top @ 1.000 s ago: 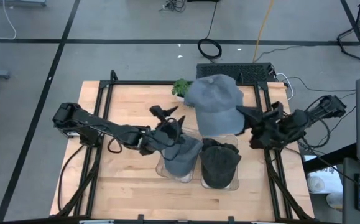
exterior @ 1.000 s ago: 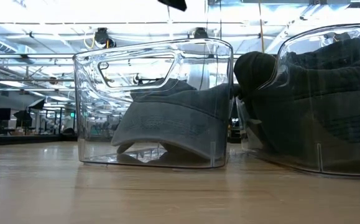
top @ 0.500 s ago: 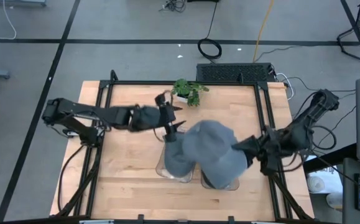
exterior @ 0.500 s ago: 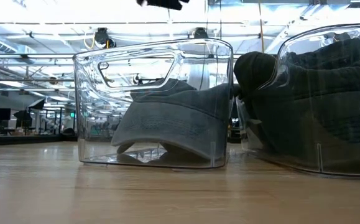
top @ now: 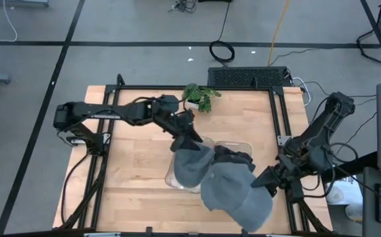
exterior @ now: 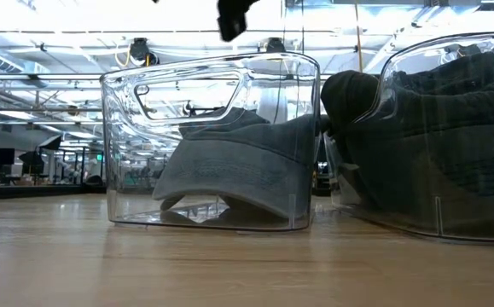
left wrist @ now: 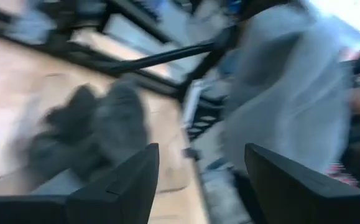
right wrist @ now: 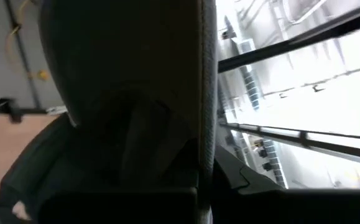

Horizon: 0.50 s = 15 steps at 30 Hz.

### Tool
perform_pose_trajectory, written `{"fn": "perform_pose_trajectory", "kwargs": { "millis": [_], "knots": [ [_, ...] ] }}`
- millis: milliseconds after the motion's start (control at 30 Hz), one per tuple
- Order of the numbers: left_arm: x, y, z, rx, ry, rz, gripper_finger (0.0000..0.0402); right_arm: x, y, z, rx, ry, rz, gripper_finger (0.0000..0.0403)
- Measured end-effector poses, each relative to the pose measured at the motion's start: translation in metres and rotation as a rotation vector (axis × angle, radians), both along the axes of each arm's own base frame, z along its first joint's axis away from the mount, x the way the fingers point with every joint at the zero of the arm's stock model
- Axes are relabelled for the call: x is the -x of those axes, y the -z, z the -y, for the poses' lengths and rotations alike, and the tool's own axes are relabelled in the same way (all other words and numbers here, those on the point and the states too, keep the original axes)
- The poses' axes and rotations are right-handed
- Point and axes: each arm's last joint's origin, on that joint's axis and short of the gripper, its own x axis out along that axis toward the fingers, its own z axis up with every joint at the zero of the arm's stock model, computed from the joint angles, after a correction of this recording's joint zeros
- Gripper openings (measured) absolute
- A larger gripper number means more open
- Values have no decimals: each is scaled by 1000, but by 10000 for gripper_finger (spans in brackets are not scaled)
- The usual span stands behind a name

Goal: Pick & Place hat
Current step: Put the gray cap into the left transparent bin

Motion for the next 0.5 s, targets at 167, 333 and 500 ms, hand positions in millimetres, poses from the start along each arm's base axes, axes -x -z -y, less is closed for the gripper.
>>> {"fn": "perform_pose_trajectory", "kwargs": {
  "millis": [167, 333, 500],
  "knots": [
    [-22, 5, 19, 132, 123, 92, 246, -7, 9, -8, 68, 9, -23, 0],
    [-31, 16, 33, 171, 180, 70, 246, -7, 6, -8, 79, 22, 21, 0],
    [-33, 14, 42, 147, 178, 121, 246, -7, 4, -6, 89, 64, 31, 0]
  ]
}}
